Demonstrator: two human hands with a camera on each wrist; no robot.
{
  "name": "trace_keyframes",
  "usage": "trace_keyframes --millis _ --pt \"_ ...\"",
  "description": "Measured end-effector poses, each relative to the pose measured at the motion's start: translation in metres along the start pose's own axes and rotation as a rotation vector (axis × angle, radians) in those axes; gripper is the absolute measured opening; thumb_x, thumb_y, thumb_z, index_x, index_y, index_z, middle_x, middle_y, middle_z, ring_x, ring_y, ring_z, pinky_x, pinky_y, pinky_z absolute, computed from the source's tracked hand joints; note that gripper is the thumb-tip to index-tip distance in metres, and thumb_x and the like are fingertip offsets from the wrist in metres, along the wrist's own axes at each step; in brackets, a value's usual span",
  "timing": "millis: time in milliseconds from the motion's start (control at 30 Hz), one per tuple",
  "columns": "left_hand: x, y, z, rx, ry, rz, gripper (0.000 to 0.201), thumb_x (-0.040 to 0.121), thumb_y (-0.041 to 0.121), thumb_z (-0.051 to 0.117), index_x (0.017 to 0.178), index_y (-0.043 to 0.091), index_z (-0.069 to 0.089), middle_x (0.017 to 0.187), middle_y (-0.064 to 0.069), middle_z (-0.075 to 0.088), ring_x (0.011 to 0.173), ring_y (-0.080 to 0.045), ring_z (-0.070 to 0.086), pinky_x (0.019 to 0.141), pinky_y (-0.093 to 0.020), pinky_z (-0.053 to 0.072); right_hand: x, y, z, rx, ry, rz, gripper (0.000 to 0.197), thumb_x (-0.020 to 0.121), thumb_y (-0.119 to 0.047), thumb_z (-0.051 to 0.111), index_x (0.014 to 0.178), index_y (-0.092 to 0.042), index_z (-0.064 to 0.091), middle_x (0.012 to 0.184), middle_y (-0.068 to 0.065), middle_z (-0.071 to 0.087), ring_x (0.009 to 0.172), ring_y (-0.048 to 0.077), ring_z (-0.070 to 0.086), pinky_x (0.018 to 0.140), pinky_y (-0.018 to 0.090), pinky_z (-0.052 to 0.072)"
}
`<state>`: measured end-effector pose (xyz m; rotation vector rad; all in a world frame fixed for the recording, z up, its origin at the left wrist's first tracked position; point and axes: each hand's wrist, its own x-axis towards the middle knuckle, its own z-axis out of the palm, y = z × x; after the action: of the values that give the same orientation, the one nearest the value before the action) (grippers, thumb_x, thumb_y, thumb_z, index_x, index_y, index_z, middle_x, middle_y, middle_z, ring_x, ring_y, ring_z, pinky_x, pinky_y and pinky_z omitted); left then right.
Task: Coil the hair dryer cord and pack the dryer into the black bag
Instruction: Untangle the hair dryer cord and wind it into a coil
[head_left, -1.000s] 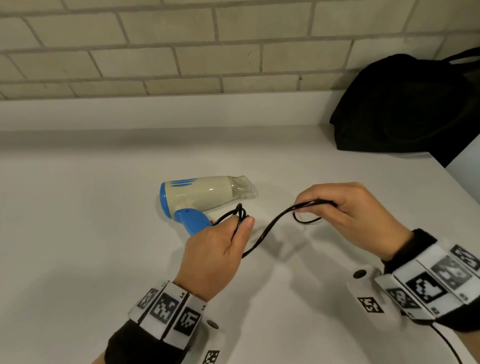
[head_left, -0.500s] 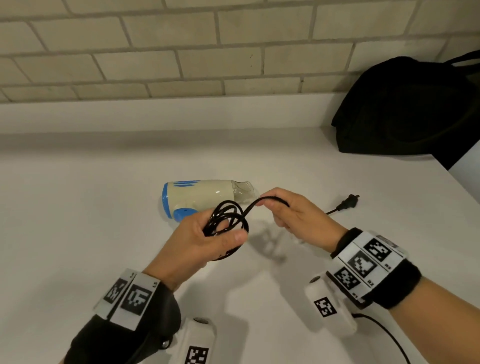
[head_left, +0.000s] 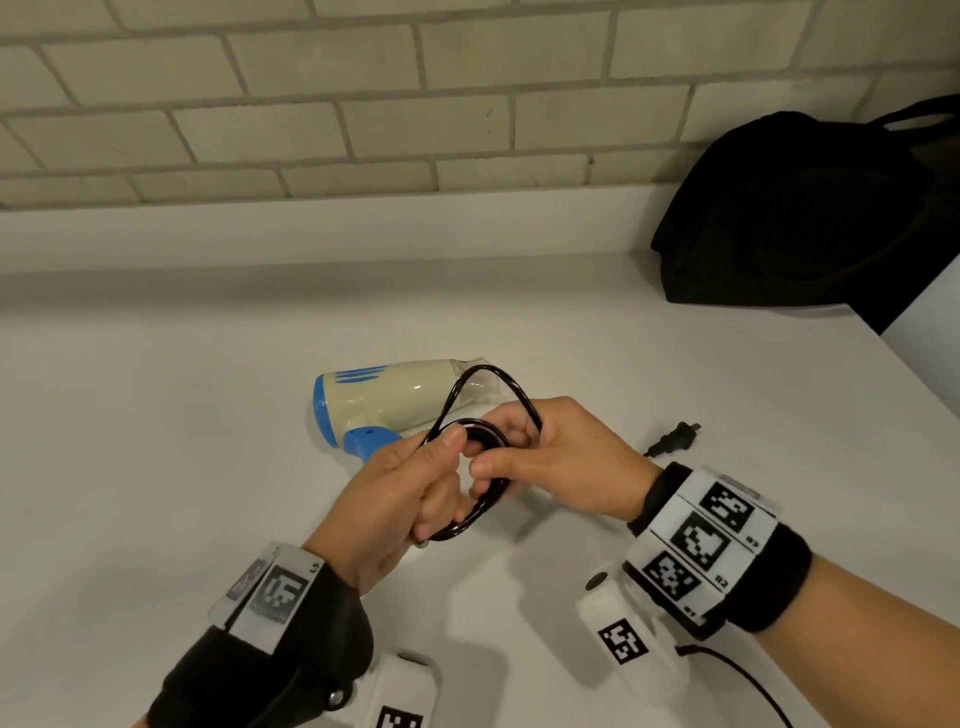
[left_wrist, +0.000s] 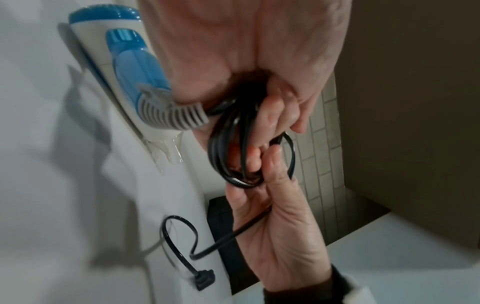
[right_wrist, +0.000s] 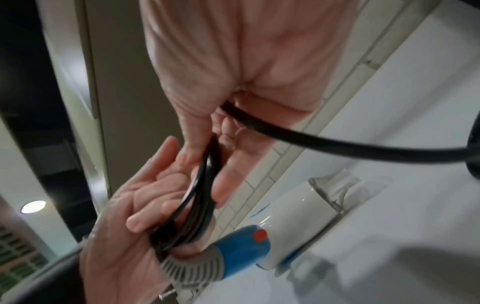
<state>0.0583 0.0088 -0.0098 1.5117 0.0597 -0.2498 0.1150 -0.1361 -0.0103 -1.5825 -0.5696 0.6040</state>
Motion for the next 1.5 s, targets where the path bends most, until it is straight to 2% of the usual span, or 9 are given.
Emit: trace_keyframes --millis 200,333,533,633,767,900,1067,1267,1500 --pt "0.003 0.003 0.006 -0.204 0.046 -0.002 0.033 0.077 0.043 0.047 0.068 0.011 0.053 0.03 0.01 0.033 0.03 -0.003 0.04 0.063 -0.027 0.039 -0.002 -0.001 -0.005 0.146 0.096 0.012 0.016 0.085 0.002 0.052 0.082 -0.01 0.061 0.053 -0.003 0.061 0.05 0.009 0.063 0.05 0.021 0.055" --pt "0.004 0.004 0.009 -0.383 0.014 -0.016 0.045 0.075 0.058 0.041 0.065 0.016 0.053 0.028 0.012 0.032 0.03 -0.005 0.035 0.05 -0.015 0.045 -0.001 0.001 -0.006 0.223 0.082 0.048 0.013 0.086 -0.002 0.051 0.083 -0.01 0.06 0.058 0.001 0.061 0.053 0.012 0.065 0.05 0.022 0.055" --pt "0.006 0.004 0.012 -0.661 0.058 -0.044 0.037 0.08 0.043 0.039 0.053 0.018 0.046 0.024 0.009 0.026 0.022 -0.005 0.014 0.035 -0.016 0.037 -0.002 0.004 -0.01 0.133 0.092 0.061 0.012 0.088 -0.009 0.05 0.092 -0.018 0.057 0.059 0.0 0.064 0.048 0.01 0.063 0.046 0.021 0.053" --pt "0.009 0.009 0.008 -0.707 0.145 0.002 0.042 0.09 0.039 0.032 0.055 0.018 0.043 0.024 0.009 0.026 0.021 -0.006 0.013 0.032 -0.015 0.032 -0.011 0.014 -0.016 -0.248 0.209 0.02 0.015 0.092 -0.026 0.043 0.104 -0.027 0.053 0.055 -0.003 0.054 0.041 0.004 0.05 0.046 0.019 0.043" --pt "0.009 0.018 0.005 -0.682 0.2 0.079 0.037 0.081 0.045 0.038 0.055 0.019 0.043 0.027 0.01 0.025 0.02 -0.003 0.02 0.033 -0.016 0.031 -0.025 0.017 -0.019 -0.985 0.225 0.034 0.036 0.095 -0.039 0.024 0.127 -0.028 0.036 0.075 -0.003 0.058 0.075 0.021 0.059 0.064 0.031 0.038" --pt "0.01 0.019 0.014 -0.48 0.216 0.194 0.036 0.072 0.052 0.038 0.058 0.019 0.034 0.031 0.01 0.024 0.026 -0.003 0.017 0.037 -0.016 0.031 -0.036 0.02 -0.002 -1.404 0.04 0.114 0.032 0.098 -0.032 0.022 0.113 -0.012 0.041 0.098 0.011 0.063 0.078 0.033 0.059 0.058 0.033 0.03" --pt "0.013 0.011 0.032 0.048 0.223 0.382 0.031 0.084 0.043 0.044 0.062 0.023 0.034 0.041 0.013 0.036 0.037 -0.003 0.029 0.04 -0.011 0.026 -0.048 -0.008 0.025 -1.377 -0.053 0.041 0.028 0.097 -0.037 0.02 0.089 -0.016 0.037 0.092 0.011 0.061 0.061 0.032 0.046 0.044 0.029 0.012" --pt "0.01 -0.009 0.027 0.83 0.193 0.482 0.058 0.073 0.07 0.023 0.085 0.018 0.046 0.066 0.014 0.054 0.062 -0.008 0.053 0.063 -0.03 0.041 -0.062 -0.029 0.02 -1.331 -0.022 0.013 0.03 0.095 -0.042 0.02 0.096 -0.021 0.041 0.097 0.006 0.062 0.073 0.031 0.053 0.053 0.033 0.027" --pt "0.002 -0.011 0.028 0.899 0.127 0.444 0.054 0.076 0.068 0.025 0.08 0.018 0.045 0.064 0.017 0.033 0.064 -0.01 0.039 0.067 -0.038 0.042 -0.062 -0.018 0.007 -1.203 -0.062 -0.106 0.057 0.074 -0.059 0.003 0.093 -0.032 0.049 0.09 -0.008 0.067 0.077 0.024 0.06 0.047 0.019 0.02"
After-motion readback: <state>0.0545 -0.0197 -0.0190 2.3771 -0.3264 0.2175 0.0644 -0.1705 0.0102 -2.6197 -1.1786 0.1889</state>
